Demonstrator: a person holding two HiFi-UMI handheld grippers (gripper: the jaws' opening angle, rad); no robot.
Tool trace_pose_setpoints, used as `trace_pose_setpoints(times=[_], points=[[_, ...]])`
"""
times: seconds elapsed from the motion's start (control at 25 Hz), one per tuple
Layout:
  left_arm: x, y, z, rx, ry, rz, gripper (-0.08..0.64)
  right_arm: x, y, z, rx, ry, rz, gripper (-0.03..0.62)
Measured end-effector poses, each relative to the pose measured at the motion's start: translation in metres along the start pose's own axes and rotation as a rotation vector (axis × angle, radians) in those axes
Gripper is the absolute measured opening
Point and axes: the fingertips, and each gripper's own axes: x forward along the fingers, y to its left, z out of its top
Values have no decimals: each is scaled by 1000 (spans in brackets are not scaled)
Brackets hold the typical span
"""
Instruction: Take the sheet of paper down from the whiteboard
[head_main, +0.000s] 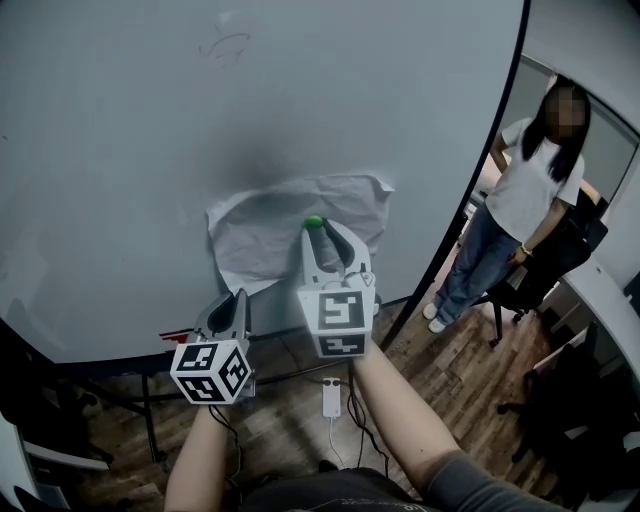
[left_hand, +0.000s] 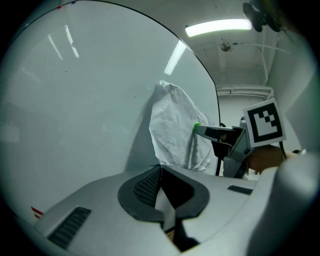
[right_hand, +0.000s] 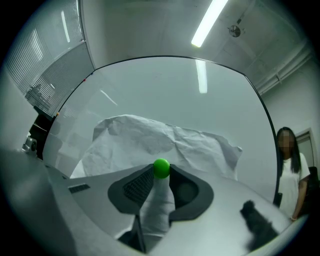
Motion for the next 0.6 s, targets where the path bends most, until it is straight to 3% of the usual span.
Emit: trace_pose_setpoints(times=[0.6], points=[[-2,1,2,-2,-10,-7,12,-1,2,1,2,-32,-15,99]])
